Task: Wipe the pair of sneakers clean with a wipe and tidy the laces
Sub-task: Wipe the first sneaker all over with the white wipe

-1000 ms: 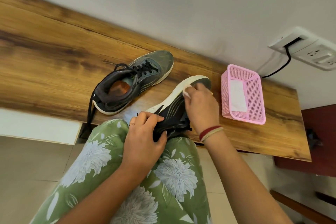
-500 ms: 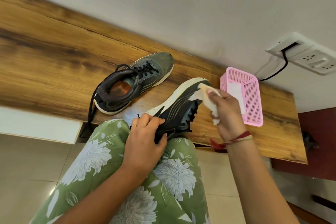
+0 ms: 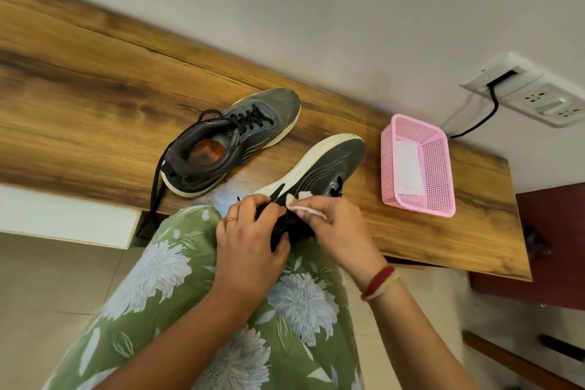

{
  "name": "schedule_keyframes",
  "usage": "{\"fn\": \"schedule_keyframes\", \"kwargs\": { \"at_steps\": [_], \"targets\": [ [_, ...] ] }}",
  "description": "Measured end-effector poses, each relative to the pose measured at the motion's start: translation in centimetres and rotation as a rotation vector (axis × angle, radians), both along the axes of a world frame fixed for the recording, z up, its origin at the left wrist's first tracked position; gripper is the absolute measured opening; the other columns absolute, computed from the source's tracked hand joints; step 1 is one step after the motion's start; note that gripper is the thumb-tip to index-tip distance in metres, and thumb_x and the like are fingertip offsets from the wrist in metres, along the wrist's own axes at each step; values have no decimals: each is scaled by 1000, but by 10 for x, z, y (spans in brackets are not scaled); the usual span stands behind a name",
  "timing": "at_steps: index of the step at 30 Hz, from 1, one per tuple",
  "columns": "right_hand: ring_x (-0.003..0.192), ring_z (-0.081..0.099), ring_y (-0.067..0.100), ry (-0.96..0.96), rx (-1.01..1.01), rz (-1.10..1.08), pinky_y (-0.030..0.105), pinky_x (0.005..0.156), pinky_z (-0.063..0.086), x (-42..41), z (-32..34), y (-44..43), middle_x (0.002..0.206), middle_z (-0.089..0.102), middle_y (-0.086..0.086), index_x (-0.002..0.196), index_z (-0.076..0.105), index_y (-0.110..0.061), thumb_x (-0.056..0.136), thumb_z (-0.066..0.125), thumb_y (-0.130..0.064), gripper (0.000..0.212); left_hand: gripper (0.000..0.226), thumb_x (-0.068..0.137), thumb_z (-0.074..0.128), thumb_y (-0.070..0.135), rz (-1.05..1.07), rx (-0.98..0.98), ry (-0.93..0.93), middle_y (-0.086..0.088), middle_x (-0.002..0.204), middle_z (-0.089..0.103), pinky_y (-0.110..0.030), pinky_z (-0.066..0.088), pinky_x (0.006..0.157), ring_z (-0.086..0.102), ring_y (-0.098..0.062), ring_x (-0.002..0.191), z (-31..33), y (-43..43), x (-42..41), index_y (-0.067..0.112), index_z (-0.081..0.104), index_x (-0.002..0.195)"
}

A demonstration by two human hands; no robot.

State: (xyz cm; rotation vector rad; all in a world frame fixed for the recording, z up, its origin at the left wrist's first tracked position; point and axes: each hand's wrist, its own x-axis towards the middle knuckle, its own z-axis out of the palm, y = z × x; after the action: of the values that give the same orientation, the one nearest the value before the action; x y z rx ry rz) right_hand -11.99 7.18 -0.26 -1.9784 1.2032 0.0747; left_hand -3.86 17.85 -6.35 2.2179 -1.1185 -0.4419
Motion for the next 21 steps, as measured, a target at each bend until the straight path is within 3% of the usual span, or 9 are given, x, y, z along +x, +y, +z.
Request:
{"fn": "schedule_keyframes", "kwargs": {
  "at_steps": [2,3,5,8,10,13,17,21],
  "targets": [
    [57,54,10,-262,304,-254,17,48,40,-2,12,-8,82,69,4,98,71,-21,91,56,-15,17,36,69,77,28,-4,17,-16,-1,107,54,-36,37,73,52,-25,93,0,2,1,25,61,101],
    [50,49,9,-378,319,-388,16,42,36,-2,15,-15,76,68,4,98,70,-18,91,56,-14,17,38,69,76,30,-9,21,-23,-1,107,55,-35,37,71,52,-25,92,0,4,1,26,61,104],
    [56,55,4,-457,76,-499,13,45,40,3,16,-36,78,67,-4,100,70,-15,91,56,-12,17,45,70,76,32,-30,25,-28,0,108,57,-35,42,68,52,-24,91,1,9,1,27,62,113],
    [92,62,14,-148,-502,-223,17,70,44,16,9,-66,104,69,-4,111,67,-21,92,55,-16,23,55,74,73,32,-56,29,16,3,112,56,-33,48,67,50,-22,94,4,14,-1,27,57,126],
    [101,61,22,147,-684,27,28,79,47,24,1,-78,116,66,1,119,63,-23,93,50,-16,30,59,77,69,33,-52,41,50,5,114,53,-30,47,70,48,-20,98,5,13,-2,25,49,133],
    [104,60,28,330,-669,208,39,83,50,32,-9,-71,119,64,5,123,59,-21,94,44,-14,33,61,79,66,30,-47,19,102,3,114,51,-33,48,79,48,-20,100,5,11,0,18,45,135],
    [111,58,26,286,-614,237,39,87,49,27,-14,-60,128,59,1,128,55,-23,95,44,-18,35,61,78,66,25,-60,-27,177,2,113,48,-34,51,78,51,-19,102,1,11,2,16,47,136],
    [110,59,21,254,-512,357,36,90,49,26,-21,-46,122,63,-2,124,58,-29,94,47,-22,33,62,78,67,23,-69,-27,167,0,116,47,-32,49,78,52,-20,102,-1,12,1,15,47,136]
  ]
}}
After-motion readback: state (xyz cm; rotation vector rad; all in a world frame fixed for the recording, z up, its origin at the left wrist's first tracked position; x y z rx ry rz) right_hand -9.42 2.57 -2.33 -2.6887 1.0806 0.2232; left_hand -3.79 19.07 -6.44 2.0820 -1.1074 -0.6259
